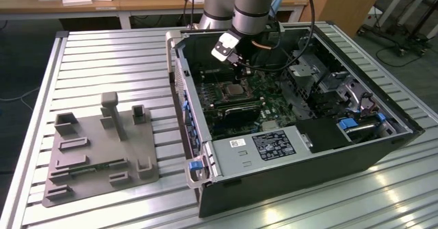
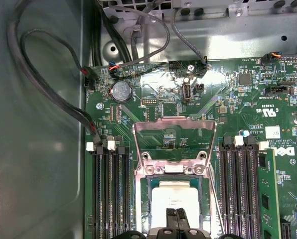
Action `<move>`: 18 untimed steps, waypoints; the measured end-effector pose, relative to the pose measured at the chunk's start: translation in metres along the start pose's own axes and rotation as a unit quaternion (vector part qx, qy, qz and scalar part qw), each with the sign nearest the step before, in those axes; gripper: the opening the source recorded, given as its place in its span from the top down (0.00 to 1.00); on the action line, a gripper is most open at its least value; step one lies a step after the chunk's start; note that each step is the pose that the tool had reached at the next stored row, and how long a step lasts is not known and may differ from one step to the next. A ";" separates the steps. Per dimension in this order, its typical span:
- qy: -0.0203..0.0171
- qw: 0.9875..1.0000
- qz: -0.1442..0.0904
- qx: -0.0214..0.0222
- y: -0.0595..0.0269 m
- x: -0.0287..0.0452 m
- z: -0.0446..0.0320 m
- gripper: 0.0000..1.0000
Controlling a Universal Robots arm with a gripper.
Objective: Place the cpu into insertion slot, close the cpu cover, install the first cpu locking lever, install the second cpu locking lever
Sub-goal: 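Close the cpu cover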
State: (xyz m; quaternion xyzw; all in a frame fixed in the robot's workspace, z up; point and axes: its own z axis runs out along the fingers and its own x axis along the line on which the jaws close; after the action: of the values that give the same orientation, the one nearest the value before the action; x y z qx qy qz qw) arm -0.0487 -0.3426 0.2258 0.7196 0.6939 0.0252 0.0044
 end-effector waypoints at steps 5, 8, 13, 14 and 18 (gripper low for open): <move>0.000 1.000 0.000 0.000 0.0000 0.0000 0.0000 0.90; 0.000 1.000 0.000 0.000 0.0000 0.0000 0.0000 0.90; 0.000 1.000 0.000 0.000 0.0000 0.0000 -0.0003 0.90; 0.000 1.000 0.000 0.000 0.0000 0.0000 -0.0008 0.90; 0.000 1.000 0.000 0.000 0.0002 0.0001 -0.0040 0.90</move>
State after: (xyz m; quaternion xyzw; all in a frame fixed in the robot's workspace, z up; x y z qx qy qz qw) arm -0.0487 -0.3426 0.2298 0.7195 0.6941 0.0251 0.0042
